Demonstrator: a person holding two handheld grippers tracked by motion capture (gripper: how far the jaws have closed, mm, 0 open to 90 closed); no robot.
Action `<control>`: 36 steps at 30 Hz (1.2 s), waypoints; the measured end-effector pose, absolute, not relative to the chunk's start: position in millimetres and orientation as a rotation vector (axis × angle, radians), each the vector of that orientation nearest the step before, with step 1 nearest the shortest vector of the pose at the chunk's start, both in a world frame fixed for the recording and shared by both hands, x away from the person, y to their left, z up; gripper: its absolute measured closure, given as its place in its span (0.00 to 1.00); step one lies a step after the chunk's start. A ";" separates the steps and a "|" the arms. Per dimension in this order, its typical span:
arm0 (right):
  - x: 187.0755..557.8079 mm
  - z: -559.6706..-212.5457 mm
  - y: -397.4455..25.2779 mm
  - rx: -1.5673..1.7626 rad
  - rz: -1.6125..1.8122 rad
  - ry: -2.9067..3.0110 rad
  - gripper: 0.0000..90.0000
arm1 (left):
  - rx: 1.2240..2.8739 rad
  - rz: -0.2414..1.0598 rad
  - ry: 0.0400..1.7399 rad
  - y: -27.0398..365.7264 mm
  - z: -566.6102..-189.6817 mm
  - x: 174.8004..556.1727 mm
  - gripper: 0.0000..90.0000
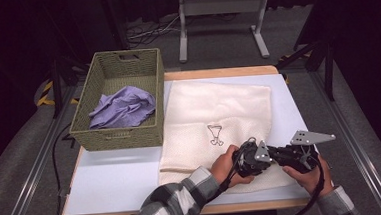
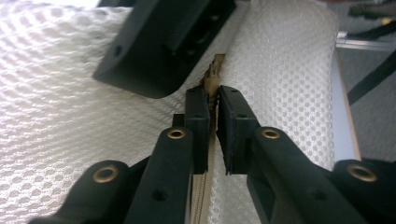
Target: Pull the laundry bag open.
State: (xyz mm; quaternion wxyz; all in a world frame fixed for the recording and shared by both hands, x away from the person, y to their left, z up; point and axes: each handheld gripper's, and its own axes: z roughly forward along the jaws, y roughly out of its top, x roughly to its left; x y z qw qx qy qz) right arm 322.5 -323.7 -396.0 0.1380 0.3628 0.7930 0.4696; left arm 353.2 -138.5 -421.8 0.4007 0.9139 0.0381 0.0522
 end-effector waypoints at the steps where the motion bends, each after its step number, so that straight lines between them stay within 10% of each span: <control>1: 322.6 -396.3 -323.8 1.051 1.354 2.295 0.92 | 2.309 0.116 0.089 -138.6 -421.9 353.3 0.96; 11: 322.1 -397.4 -323.0 1.058 1.349 2.297 0.92 | 2.307 0.124 0.097 -145.3 -425.0 350.8 0.85; 36: 318.5 -397.6 -327.8 1.048 1.273 2.278 0.95 | 2.334 0.052 0.070 -134.2 -419.1 351.8 0.97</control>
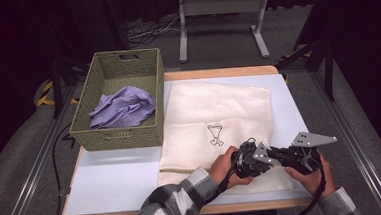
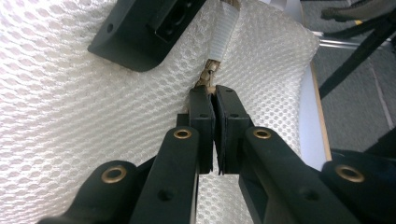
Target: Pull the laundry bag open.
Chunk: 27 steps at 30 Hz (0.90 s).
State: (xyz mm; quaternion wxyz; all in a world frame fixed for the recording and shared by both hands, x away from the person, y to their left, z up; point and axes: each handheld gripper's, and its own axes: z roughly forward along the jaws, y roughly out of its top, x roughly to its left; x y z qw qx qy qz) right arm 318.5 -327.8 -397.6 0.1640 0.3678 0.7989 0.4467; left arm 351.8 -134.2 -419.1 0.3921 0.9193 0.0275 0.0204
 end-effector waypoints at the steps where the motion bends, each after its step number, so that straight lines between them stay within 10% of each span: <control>1: 317.7 -397.9 -327.7 1.044 1.256 2.267 0.95 | 2.336 0.040 0.073 -134.2 -419.7 352.7 0.97; 27: 318.3 -403.8 -329.8 1.038 1.196 2.254 0.92 | 2.348 0.003 0.132 -135.4 -427.1 359.0 0.97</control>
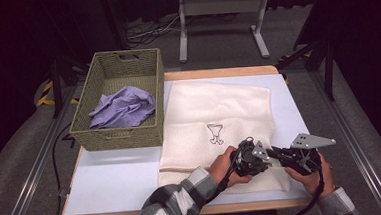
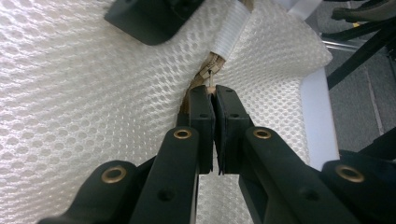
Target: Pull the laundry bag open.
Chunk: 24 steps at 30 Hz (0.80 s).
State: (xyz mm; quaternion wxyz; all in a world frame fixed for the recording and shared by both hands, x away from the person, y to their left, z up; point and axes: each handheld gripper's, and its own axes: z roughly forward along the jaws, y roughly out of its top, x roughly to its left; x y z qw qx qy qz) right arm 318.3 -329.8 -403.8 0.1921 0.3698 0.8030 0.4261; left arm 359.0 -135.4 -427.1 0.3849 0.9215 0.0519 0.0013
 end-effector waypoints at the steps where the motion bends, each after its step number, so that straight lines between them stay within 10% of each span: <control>1: 318.4 -404.1 -329.9 1.039 1.202 2.256 0.88 | 2.348 0.009 0.133 -135.9 -427.4 358.8 0.97; 8: 318.0 -404.5 -329.0 1.023 1.149 2.265 0.91 | 2.344 0.012 0.131 -136.1 -427.5 358.9 0.97; 24: 292.3 -406.2 -343.1 1.131 1.152 2.292 0.48 | 2.333 0.034 0.175 -135.2 -428.1 362.9 0.97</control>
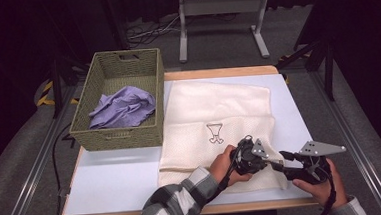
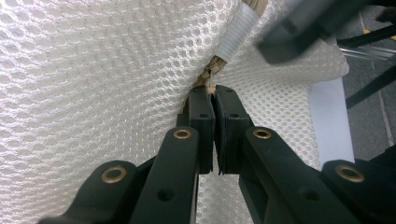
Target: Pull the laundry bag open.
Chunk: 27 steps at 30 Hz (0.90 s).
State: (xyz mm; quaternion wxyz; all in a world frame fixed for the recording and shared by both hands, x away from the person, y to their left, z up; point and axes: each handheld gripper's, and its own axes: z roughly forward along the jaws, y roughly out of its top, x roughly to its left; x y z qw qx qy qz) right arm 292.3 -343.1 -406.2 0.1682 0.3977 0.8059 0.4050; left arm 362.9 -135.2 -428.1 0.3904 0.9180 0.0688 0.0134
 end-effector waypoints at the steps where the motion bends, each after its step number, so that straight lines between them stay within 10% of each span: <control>1: 289.5 -408.3 -344.1 1.140 1.141 2.296 0.47 | 2.332 0.035 0.176 -135.1 -427.9 362.9 0.97; 4: 284.6 -415.5 -348.5 1.203 1.134 2.309 0.50 | 2.333 0.043 0.182 -135.2 -427.3 363.6 0.97; 10: 280.1 -422.7 -349.7 1.178 1.095 2.369 0.95 | 2.339 0.017 0.175 -134.7 -426.2 364.5 0.97; 27: 275.5 -418.4 -350.8 1.111 1.042 2.292 0.97 | 2.338 -0.038 0.201 -117.7 -423.2 365.8 0.97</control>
